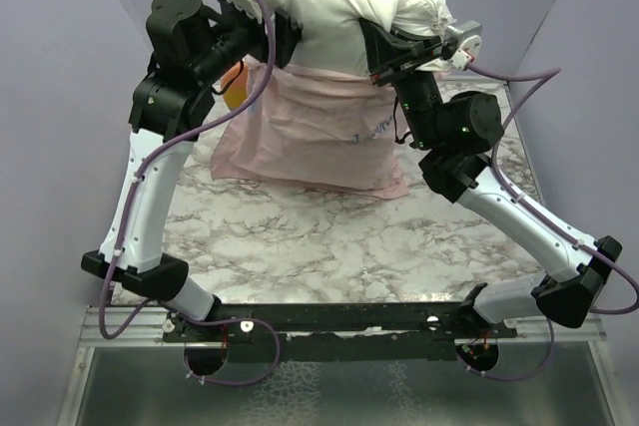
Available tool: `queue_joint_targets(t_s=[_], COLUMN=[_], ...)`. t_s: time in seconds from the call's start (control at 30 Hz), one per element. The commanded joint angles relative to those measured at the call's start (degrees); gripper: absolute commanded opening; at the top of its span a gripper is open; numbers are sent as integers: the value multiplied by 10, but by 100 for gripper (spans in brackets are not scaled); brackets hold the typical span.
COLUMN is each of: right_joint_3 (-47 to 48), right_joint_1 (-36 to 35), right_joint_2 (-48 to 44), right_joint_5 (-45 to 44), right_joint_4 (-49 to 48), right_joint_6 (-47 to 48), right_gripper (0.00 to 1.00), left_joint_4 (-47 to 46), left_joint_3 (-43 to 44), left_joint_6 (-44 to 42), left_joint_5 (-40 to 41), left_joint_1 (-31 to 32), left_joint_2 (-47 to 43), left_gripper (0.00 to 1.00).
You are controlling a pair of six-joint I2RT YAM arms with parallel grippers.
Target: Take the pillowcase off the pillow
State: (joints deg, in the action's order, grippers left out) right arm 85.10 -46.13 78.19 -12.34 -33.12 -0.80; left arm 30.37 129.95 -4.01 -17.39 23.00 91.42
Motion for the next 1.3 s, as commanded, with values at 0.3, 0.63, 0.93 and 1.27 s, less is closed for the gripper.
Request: queue_joint_targets(t_s=[0.3,0.63,0.93,1.27], right_joint_3=[-52,44,37,37], right_joint_1=[-3,-13,-21,-20], right_joint_2=[4,93,82,45], right_joint_5=[25,86,156,253], right_joint_4=[47,111,115,130], right_joint_6=[6,-23,-40,-76], right_gripper=[1,1,1,2], left_joint_4=[22,111,178,339], left_joint_3=[-258,-238,-66,21], left_joint_6=[-117,-154,-216,-309], left_joint_5=[154,71,-5,-45], left_joint_1=[-1,-1,-1,0], left_joint_2=[-246,-282,-108,-12], left_gripper=[99,99,99,61])
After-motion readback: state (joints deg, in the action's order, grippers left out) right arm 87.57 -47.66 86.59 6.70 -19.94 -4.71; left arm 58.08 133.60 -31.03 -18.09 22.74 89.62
